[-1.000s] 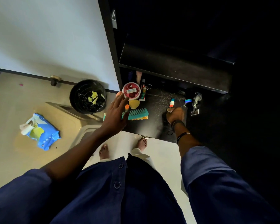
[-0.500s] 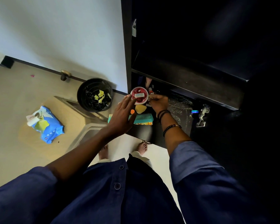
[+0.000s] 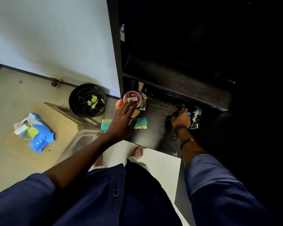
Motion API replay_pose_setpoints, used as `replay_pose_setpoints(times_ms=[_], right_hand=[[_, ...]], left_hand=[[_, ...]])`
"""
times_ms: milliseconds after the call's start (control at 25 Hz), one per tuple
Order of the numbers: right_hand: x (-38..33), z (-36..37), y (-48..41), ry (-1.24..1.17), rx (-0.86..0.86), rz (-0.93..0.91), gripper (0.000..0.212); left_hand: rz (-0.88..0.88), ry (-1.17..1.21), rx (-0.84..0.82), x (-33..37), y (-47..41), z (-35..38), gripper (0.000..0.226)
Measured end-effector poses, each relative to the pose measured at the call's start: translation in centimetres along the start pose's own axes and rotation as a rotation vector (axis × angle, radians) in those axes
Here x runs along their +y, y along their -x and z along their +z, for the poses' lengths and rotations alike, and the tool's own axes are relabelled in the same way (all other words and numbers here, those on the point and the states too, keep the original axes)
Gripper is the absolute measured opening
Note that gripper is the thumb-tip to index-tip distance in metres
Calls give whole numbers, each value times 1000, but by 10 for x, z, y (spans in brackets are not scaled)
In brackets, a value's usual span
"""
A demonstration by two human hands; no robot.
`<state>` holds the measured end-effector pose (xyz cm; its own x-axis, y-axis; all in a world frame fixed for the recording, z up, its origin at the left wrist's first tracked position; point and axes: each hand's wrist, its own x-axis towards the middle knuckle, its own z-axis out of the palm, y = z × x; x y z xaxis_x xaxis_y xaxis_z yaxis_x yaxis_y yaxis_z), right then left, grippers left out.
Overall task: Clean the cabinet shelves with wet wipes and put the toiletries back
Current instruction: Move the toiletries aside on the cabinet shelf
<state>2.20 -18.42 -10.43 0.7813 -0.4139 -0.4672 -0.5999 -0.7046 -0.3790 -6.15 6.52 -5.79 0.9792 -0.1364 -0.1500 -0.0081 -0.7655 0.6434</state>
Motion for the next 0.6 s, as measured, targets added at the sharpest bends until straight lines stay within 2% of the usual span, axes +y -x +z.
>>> replay_pose_setpoints(times_ms=[160,240,360,480,600], right_hand=[[6,-5,-21,42,-112,102,84],[7,-2,-26,96,-127,114,87],[6,-2,-29,75,-40,44,67],[0,1,-16,-133,65,-67,44],[-19,11,10,-325,49,-183,26]], left_hand=[[4,-42,-7,2,0,2,67],[1,-55,-3,1,1,3,69],[-13,-69,4,0,3,5,71],[-44,-65,8,-1,6,6,70],[-74,-53,-1,-1,9,8,69]])
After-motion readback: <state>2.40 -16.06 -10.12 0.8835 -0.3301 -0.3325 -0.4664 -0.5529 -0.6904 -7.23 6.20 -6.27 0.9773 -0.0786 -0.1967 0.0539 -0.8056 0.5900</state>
